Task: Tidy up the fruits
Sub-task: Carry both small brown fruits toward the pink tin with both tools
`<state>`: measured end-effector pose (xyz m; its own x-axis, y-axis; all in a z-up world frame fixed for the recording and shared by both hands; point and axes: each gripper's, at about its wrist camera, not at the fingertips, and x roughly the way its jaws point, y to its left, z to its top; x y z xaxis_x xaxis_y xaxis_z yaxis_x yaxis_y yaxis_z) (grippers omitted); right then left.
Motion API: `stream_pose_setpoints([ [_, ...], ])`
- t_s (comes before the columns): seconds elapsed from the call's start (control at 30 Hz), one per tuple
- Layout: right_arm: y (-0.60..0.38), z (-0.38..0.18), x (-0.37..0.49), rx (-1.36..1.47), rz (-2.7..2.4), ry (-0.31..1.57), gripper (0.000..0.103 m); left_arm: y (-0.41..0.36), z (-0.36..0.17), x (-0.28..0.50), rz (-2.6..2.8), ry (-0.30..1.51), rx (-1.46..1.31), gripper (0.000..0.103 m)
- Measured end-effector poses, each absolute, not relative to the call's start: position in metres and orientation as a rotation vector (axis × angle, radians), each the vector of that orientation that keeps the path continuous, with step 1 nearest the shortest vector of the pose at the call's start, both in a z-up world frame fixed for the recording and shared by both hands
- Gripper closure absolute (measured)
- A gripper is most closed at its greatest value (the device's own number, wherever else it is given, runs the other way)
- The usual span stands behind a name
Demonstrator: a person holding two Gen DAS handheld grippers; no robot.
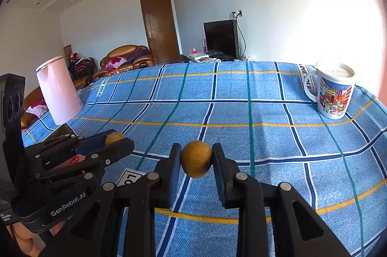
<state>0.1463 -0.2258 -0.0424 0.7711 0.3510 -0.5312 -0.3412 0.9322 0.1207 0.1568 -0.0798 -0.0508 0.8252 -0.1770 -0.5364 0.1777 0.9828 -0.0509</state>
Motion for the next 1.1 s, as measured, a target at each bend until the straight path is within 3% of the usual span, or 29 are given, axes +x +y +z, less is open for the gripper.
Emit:
stream_pose_setpoints([
  [1.1, -0.217, -0.028, 0.111, -0.049, 0.369, 0.413, 0.075, -0.073, -0.037, 0.114, -0.133, 0.402, 0.04, 0.074],
])
